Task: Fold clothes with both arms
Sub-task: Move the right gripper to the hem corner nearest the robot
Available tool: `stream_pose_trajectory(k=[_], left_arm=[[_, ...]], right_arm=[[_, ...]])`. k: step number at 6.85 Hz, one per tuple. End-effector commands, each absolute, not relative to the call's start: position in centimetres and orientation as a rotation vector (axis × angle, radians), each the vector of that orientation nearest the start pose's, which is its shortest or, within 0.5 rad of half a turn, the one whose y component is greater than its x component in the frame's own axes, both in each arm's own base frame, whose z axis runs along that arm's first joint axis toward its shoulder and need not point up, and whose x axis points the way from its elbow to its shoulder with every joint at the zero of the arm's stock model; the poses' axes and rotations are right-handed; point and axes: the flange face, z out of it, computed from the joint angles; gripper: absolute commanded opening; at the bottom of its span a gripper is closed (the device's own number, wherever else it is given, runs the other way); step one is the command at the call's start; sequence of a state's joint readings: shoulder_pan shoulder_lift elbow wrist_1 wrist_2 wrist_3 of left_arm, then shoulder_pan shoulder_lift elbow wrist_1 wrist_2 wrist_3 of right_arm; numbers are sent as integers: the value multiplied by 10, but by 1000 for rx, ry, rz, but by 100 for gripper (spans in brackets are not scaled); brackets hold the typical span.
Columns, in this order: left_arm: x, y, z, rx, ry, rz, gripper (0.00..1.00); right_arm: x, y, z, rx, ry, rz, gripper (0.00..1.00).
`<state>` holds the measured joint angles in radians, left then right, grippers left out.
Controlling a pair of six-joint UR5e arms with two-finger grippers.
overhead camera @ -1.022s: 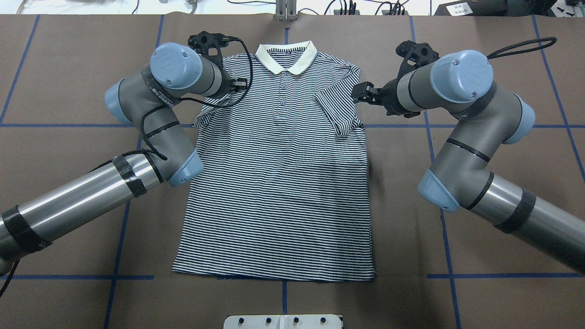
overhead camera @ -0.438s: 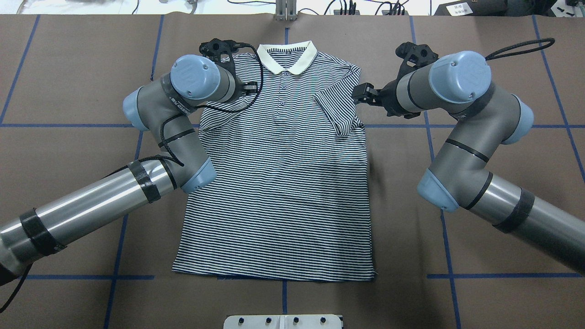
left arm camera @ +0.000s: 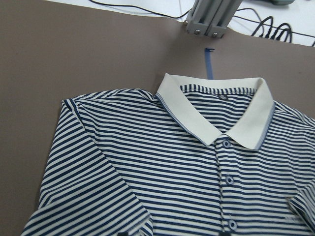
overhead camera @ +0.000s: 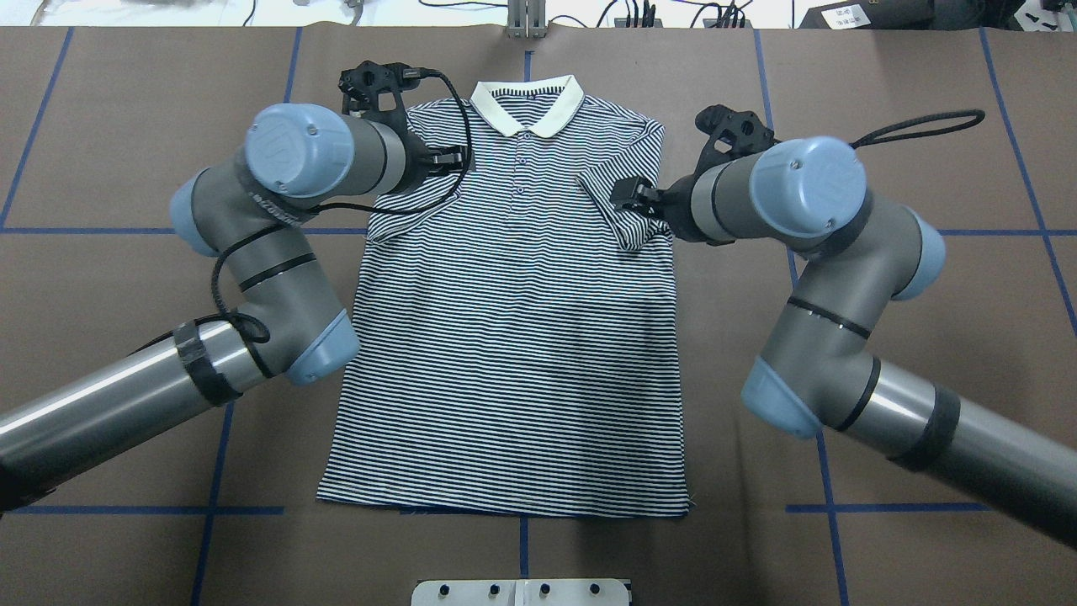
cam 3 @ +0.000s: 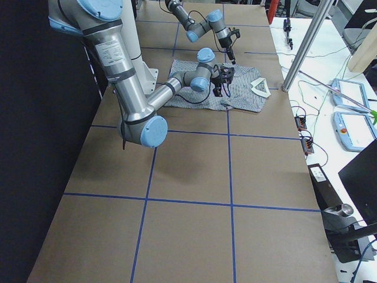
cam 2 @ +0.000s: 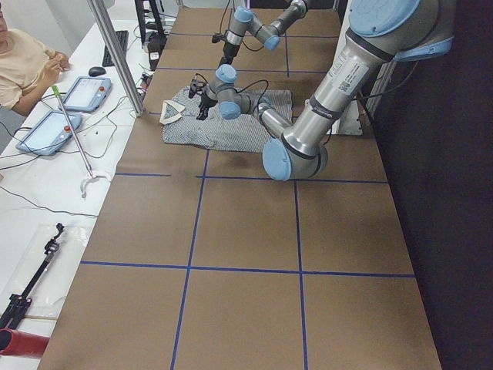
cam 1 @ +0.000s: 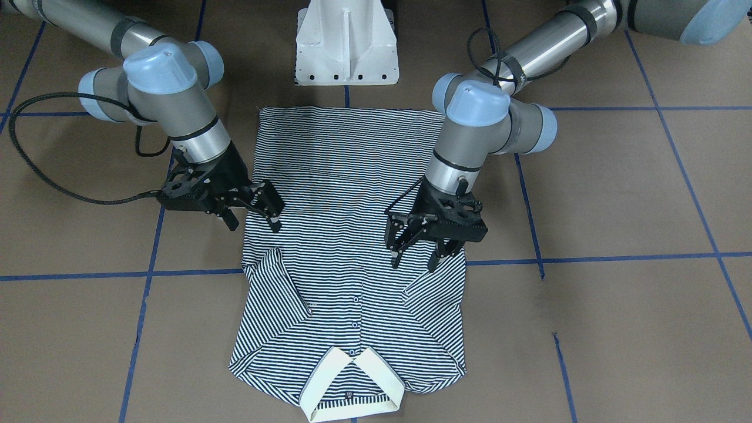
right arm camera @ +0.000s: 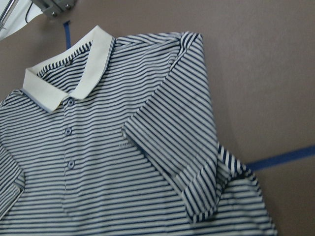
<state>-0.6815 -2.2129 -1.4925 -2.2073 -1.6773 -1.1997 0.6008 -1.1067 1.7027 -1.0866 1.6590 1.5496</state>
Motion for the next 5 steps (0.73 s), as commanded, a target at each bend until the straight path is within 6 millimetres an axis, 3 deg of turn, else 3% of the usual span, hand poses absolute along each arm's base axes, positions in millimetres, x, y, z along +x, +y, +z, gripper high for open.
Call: stream_pose_trajectory(k=[1,2,3,4,5], left_arm=[[435,-503,241,491,1161,-154,74],[433,-504,242,491,1158,-157,74],[433,-504,246,489,1152,-156,73],[434,-506,250,488,1144,-158,73],[432,-503,260,484,1139,-160,74]], right_arm=[[-520,-335,254,244,-999,595,96],[-512,-261,260,177,-949,672,96],[-507,-204,302,185,-913,714,88],[-503,-197,324,173,-880,763,74],[-504,-197,327,161,-870,770,70]])
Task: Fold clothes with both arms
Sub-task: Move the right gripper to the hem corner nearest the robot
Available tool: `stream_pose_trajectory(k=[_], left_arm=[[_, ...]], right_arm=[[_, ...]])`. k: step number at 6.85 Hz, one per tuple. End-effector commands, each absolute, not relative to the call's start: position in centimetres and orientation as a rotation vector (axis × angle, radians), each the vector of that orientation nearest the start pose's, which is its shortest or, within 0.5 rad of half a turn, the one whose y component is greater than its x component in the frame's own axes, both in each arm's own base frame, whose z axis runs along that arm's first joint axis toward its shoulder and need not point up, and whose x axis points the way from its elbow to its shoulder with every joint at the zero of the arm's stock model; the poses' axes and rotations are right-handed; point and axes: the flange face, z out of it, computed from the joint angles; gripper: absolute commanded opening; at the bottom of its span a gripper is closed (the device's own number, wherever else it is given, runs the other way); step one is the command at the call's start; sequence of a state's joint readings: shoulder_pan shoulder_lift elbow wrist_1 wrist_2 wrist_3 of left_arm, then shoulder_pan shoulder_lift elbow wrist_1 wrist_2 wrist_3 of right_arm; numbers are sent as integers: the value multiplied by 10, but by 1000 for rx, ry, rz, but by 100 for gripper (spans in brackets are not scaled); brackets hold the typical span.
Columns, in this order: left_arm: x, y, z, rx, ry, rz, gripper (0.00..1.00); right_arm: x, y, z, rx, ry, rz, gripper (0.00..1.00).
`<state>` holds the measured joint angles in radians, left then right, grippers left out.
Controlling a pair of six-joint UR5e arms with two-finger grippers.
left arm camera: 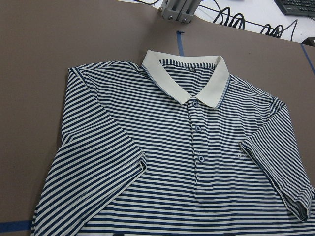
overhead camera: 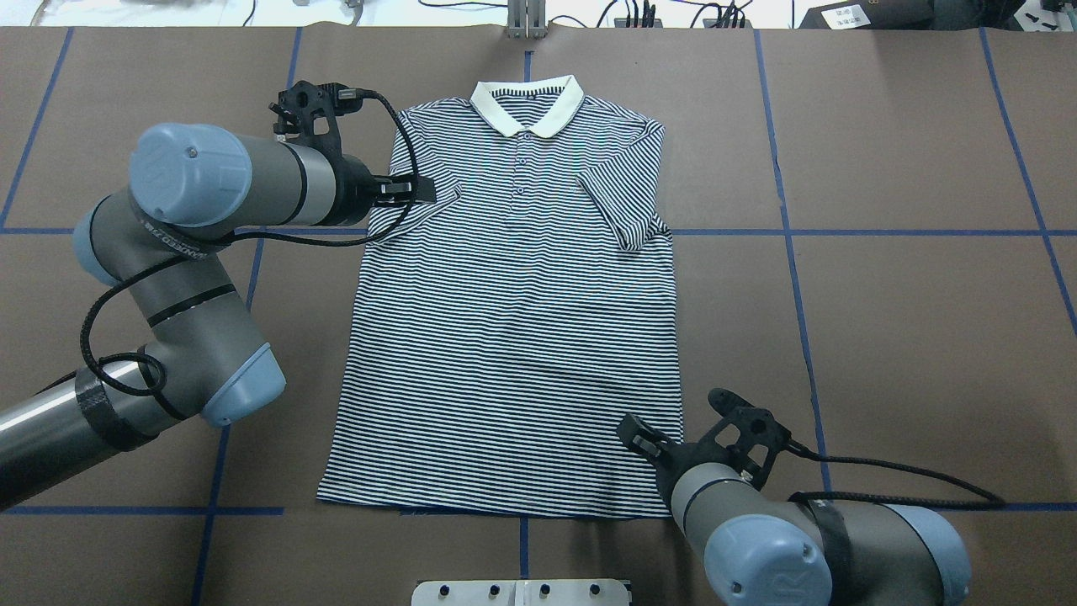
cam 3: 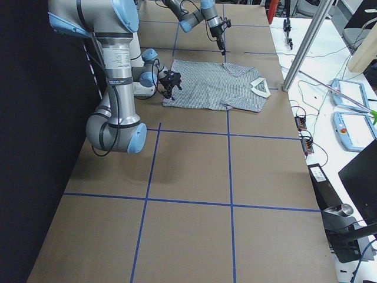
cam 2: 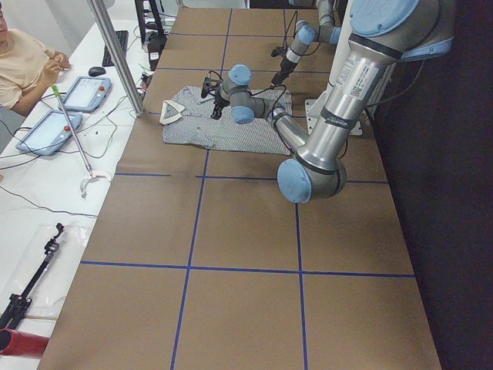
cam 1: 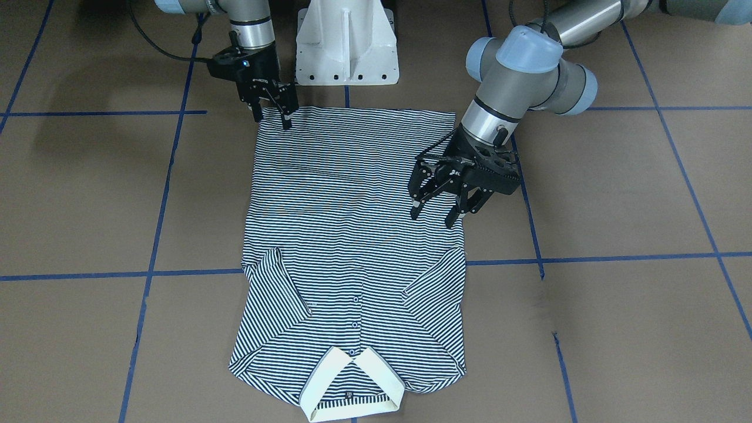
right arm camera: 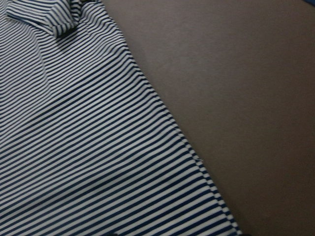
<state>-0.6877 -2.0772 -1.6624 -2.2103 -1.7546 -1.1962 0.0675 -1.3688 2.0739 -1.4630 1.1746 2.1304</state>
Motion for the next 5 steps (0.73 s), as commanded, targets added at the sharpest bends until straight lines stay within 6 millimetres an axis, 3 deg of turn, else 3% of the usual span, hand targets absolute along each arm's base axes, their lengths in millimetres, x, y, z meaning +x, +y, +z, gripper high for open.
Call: stream_pose_trajectory(k=[1,2,5], left_arm=[[431,-503,261,482,1140,-164,74],[429,-501,271,476,1128,-163,73],[428,-502,272,476,1126,-167,73]], right_arm=[[-505,-192,328,120,-861,759,70],[-508,-187,330,90,-854,754,69],[-517,-181,341,79,-827,739,61]])
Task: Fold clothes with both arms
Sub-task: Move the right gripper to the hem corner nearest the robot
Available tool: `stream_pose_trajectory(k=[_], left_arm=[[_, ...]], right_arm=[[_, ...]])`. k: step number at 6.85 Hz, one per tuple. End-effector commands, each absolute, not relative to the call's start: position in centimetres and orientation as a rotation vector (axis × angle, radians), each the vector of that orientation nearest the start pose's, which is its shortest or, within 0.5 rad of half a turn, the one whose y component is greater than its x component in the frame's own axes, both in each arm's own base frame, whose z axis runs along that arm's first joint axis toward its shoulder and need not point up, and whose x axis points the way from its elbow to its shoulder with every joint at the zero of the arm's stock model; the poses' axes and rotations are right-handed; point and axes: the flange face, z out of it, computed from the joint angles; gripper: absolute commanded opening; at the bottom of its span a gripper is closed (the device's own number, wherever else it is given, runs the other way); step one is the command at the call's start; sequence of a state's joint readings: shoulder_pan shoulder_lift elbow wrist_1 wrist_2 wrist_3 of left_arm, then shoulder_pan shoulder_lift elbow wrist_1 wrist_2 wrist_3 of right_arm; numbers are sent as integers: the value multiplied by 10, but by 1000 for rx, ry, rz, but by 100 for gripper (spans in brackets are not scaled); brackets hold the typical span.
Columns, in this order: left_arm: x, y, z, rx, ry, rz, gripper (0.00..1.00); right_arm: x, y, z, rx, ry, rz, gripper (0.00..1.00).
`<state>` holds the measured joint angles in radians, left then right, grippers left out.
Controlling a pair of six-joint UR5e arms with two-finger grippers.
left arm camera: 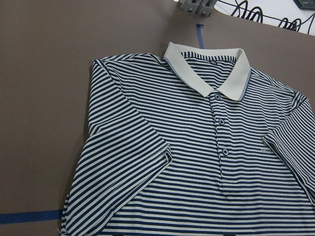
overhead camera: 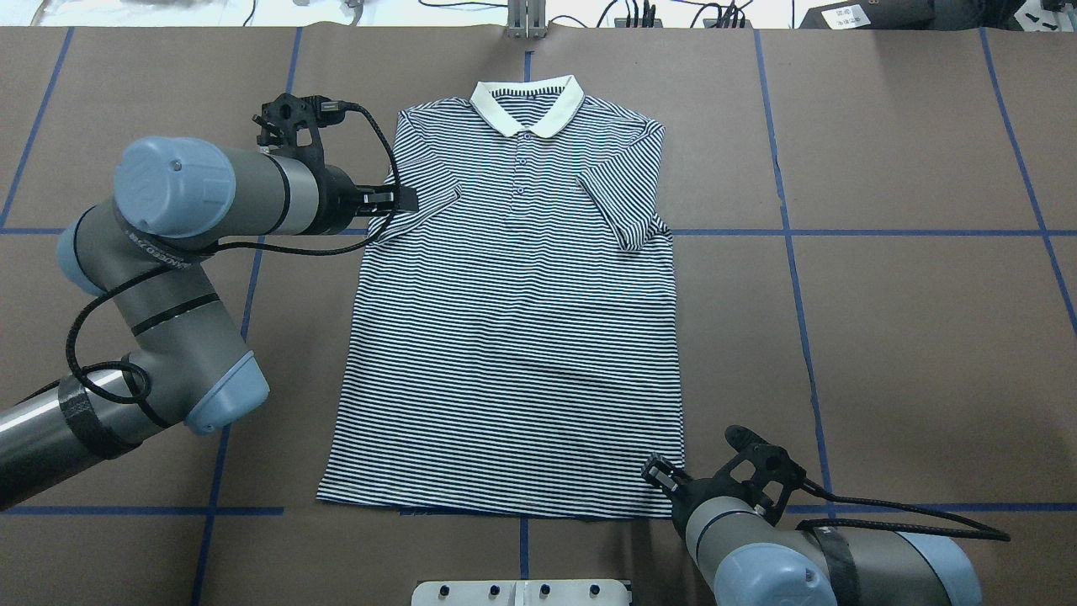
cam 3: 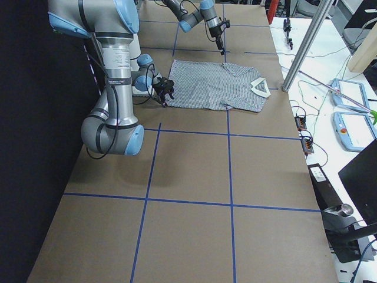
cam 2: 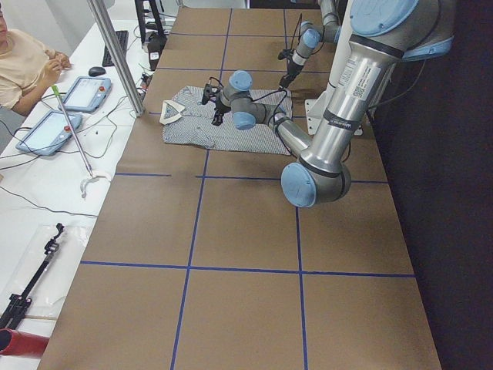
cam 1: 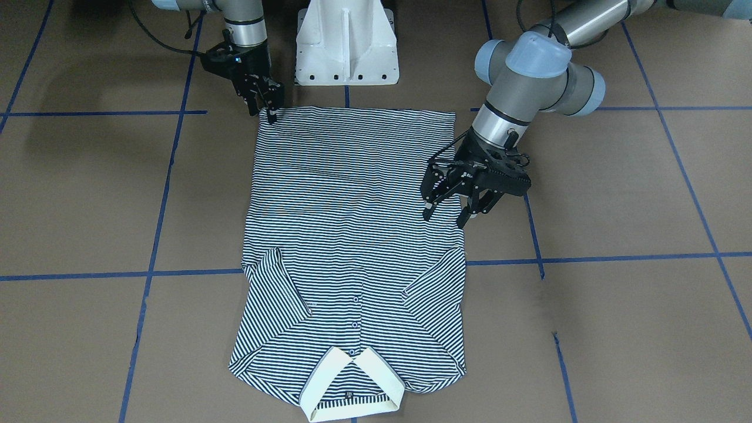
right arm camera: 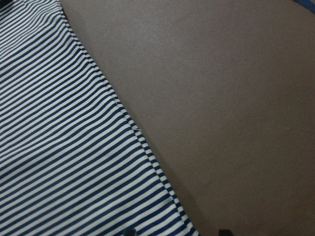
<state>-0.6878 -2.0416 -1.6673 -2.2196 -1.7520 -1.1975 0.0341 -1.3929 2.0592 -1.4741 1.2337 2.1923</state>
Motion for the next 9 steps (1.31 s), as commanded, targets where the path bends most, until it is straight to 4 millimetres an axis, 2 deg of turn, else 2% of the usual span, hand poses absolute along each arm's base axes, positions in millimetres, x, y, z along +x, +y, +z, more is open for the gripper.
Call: stream_pose_trajectory(k=[1,3,5,9], left_arm=[[429,-503,273,475,1124,-168,73],[429,-503,273,473,1124,-170,73],[429,-503,274,473,1123,-173,73],[430,-503,276,463,1125,-187,73]], right_arm=[[-516,-181,340,69,-827,737,60],[-516,-179,338,56,-827,732,59],[-518,-172,339,50,-826,719,48],[-520,-163,341,45,-820,703,48]])
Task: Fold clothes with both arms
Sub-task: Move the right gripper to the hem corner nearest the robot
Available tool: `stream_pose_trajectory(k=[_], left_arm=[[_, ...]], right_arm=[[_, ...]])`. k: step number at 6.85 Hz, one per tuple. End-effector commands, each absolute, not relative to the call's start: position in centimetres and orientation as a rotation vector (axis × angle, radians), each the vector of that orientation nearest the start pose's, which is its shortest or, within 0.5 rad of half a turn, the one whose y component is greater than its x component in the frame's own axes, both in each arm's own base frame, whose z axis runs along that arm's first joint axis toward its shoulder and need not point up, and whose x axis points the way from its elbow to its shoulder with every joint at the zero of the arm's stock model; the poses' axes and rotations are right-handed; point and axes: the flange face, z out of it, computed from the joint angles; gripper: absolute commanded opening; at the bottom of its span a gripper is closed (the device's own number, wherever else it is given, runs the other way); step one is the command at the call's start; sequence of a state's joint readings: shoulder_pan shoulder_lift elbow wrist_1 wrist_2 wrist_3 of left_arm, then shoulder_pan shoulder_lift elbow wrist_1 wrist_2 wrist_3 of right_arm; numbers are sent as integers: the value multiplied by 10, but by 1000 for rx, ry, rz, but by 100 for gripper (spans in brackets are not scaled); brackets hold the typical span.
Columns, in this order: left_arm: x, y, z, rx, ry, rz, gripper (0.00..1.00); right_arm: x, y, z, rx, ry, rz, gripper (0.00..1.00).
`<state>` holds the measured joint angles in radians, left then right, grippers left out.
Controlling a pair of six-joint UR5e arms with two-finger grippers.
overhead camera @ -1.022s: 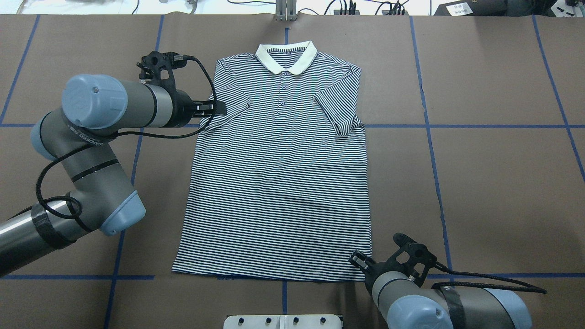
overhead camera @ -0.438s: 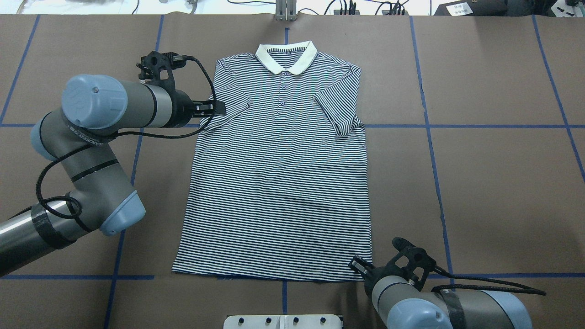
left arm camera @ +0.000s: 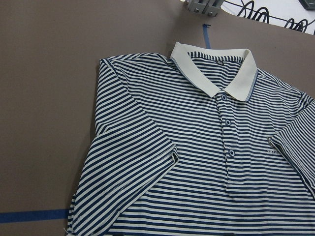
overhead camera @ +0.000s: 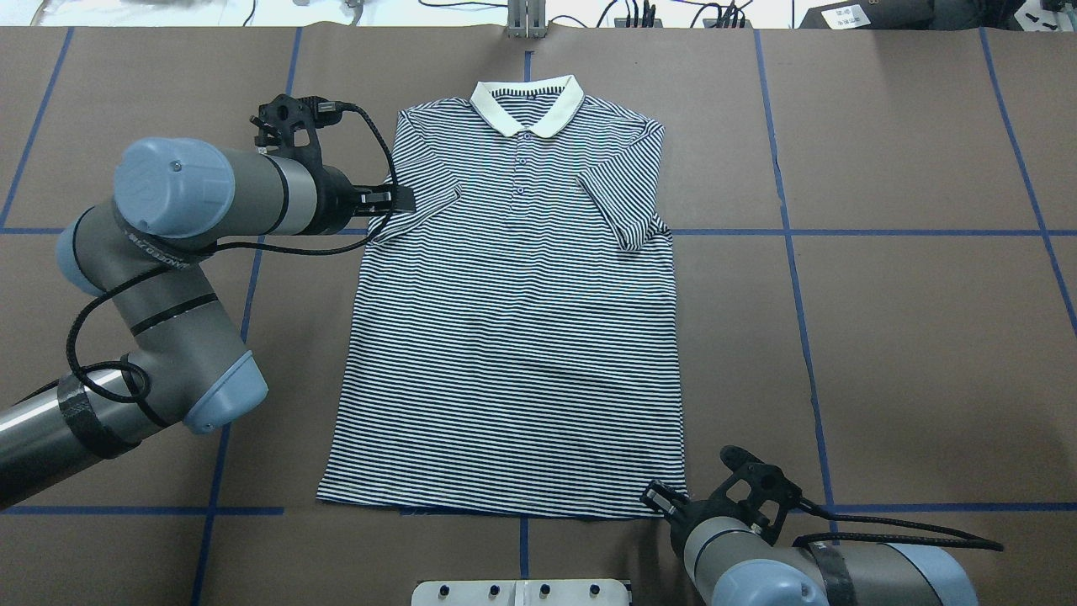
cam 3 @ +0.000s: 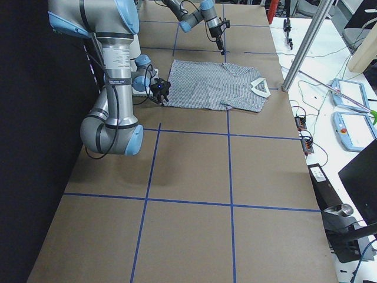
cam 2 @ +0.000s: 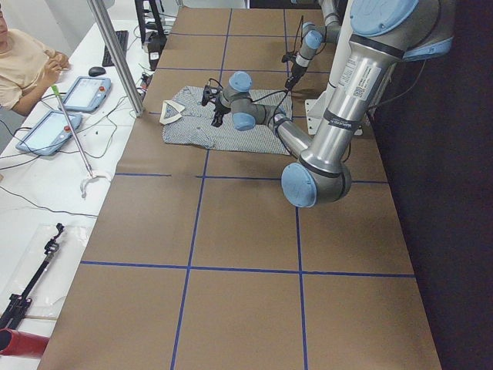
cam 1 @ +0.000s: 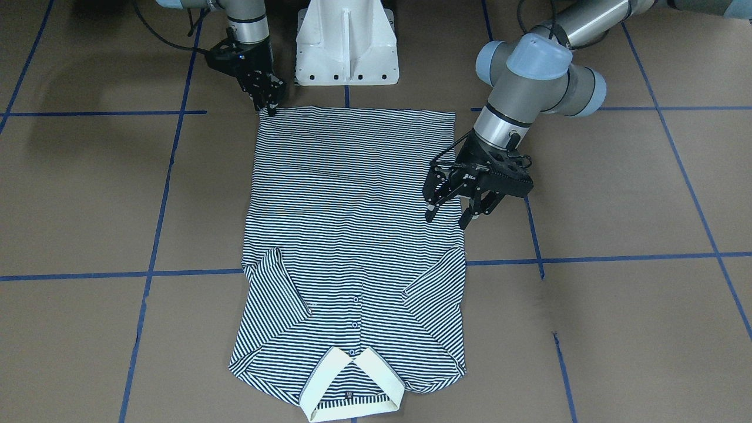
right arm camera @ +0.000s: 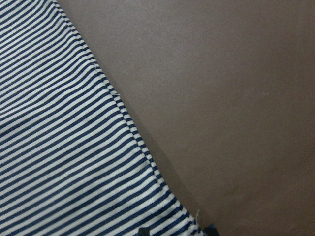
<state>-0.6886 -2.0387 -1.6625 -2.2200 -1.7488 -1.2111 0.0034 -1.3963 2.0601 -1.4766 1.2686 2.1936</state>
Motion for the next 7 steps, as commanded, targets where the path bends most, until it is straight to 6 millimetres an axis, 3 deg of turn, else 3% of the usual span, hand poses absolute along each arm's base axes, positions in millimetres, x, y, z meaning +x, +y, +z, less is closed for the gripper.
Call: stream_pose_trajectory(k=[1,4,6,7], left_arm=[[429,-503,276,463,1126,-190,73],[429,-503,277,460,1123,-192,73],[430,-503,279,459,1122,-192,73],[430,-504,280,458,1119,-193,73]], right_arm=[[-521,-163,341,46,-818,701,48],[-520,-163,348,52,-806,700,47],[-520,-163,346,51,-810,701,0],[-520,-162,344,50,-813,698,0]])
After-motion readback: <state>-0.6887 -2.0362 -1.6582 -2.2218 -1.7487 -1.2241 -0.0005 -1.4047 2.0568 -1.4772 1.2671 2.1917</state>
